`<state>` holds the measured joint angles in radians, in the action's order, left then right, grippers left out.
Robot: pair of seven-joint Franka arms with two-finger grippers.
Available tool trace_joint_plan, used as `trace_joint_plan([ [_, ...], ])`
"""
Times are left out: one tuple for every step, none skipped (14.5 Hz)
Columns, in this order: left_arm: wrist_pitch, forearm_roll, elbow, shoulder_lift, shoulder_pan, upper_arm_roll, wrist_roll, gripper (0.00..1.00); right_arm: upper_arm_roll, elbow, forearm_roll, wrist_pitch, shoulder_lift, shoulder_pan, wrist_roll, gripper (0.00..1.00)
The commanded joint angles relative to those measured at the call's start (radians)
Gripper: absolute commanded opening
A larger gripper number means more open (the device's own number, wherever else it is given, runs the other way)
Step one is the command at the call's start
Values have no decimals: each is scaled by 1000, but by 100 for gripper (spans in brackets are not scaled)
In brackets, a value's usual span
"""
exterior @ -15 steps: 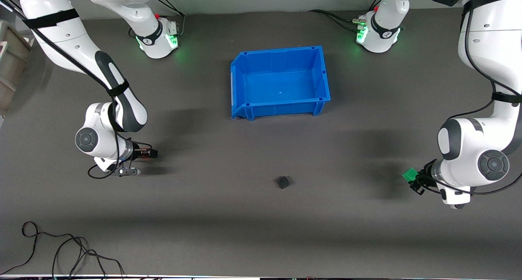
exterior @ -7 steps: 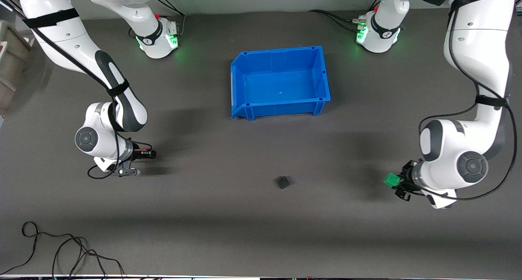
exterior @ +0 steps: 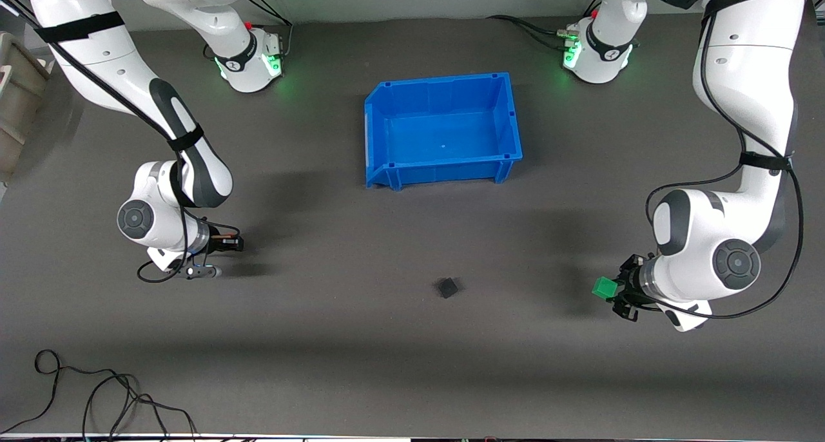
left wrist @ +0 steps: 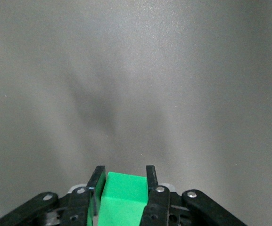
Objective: Attach green and red cubes to black cube
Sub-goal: 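Carry the red cube with the right gripper while the left gripper carries green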
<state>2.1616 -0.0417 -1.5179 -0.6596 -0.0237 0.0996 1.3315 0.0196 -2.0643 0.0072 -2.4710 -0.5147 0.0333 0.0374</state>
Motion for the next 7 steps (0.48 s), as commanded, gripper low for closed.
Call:
trace_joint_plan([
  [-9, -13, 28, -14, -9, -6, 20, 0, -1, 0, -18, -13, -7, -6, -11, 21],
  [-11, -15, 30, -14, -9, -6, 21, 0, -1, 0, -16, -13, -5, -7, -11, 0],
  [-6, -21, 35, -14, -9, -6, 47, 0, -1, 0, -4, -11, -5, -7, -5, 0],
  [-3, -32, 50, -21, -9, -6, 75, 0, -1, 3, -1, -8, -5, -10, 8, 0],
  [-6, -35, 67, -29, -9, -6, 83, 0, -1, 4, -1, -3, -2, -16, 9, 0],
  [-9, -35, 73, -32, -16, -6, 84, 0, 0, 4, 4, 1, 5, -24, 21, 0],
  [-11, -40, 74, -35, -25, -6, 89, 0, 0, 7, 49, 15, 14, -23, 54, 0],
])
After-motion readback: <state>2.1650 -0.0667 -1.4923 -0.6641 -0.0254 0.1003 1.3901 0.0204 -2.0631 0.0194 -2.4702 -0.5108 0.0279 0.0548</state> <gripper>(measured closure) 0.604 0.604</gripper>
